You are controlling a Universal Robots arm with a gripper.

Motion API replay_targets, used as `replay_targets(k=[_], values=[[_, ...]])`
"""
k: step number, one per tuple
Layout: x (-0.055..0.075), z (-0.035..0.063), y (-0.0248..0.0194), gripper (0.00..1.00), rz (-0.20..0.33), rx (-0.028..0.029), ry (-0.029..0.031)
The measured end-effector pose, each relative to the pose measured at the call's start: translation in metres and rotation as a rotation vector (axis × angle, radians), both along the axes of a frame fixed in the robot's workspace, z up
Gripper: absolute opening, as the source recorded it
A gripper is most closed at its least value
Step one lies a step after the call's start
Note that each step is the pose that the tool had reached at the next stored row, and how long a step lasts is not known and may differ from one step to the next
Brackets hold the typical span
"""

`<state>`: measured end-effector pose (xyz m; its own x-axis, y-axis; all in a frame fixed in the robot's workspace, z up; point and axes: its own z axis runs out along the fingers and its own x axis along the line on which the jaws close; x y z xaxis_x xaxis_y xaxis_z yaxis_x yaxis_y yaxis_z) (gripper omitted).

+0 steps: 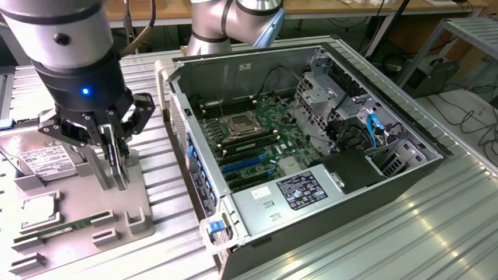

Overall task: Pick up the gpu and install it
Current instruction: 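Pick up the gpu and move the gpu toward the slot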

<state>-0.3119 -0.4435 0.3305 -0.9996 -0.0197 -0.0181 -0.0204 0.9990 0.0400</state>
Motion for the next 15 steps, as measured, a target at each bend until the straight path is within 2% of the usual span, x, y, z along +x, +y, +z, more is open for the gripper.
replay_targets(k=[1,8,15], values=[[0.0,0.0079,0.0,0.28,0.0,0.0,0.0],[0.0,0.0412,0.0,0.28,0.0,-0.0003,0.0],[0.0,0.0692,0.0,0.28,0.0,-0.0026,-0.0001]])
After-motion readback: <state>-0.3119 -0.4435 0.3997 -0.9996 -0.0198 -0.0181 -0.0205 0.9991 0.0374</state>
